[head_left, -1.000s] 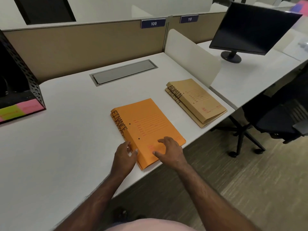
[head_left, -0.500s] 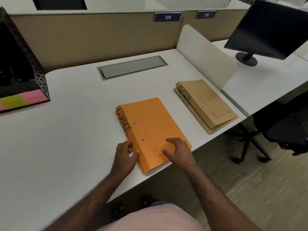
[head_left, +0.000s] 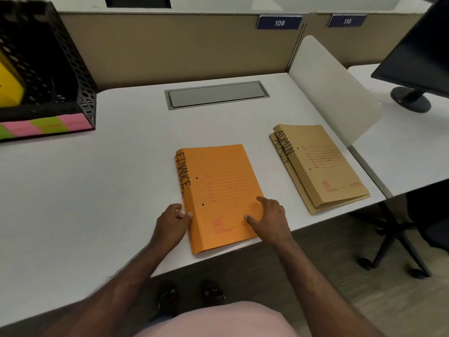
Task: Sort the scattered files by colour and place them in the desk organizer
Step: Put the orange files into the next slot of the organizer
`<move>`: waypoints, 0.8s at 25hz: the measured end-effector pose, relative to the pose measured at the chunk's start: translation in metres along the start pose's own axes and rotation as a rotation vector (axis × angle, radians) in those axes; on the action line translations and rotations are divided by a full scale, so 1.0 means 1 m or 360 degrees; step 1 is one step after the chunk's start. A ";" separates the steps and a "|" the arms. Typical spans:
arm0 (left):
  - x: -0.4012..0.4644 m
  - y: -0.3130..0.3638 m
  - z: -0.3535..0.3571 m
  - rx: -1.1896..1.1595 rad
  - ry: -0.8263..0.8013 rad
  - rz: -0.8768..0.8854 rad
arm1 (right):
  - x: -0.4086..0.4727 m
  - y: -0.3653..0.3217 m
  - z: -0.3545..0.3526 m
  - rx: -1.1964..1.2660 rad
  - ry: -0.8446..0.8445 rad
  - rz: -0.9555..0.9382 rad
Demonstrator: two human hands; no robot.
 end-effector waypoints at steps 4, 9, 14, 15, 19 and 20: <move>-0.009 0.015 0.009 -0.0164 0.0068 -0.0178 | 0.019 0.003 -0.009 0.0088 -0.0036 0.0038; -0.016 0.036 0.016 -0.0525 -0.0005 -0.0309 | 0.029 0.008 -0.011 0.0133 -0.0077 -0.0011; -0.023 0.044 0.023 -0.0832 -0.0040 -0.0335 | 0.030 0.013 -0.013 0.0173 -0.0088 -0.0047; -0.026 0.045 0.025 -0.0947 -0.0045 -0.0376 | 0.028 0.013 -0.013 0.0190 -0.0108 -0.0047; -0.030 0.050 0.026 -0.1288 -0.0066 -0.0455 | 0.021 0.012 -0.011 0.0260 -0.0203 -0.0056; -0.030 0.050 0.024 -0.1339 -0.0077 -0.0434 | 0.019 0.011 -0.010 0.0294 -0.0224 -0.0055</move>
Point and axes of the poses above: each hand's wrist, its own x-axis towards the middle knuckle, its own z-axis out of the palm, y = z × x, the point moved 1 cm from there along x, towards the middle knuckle, and after that the axes turned 8 degrees about z, right-handed, at the moved point
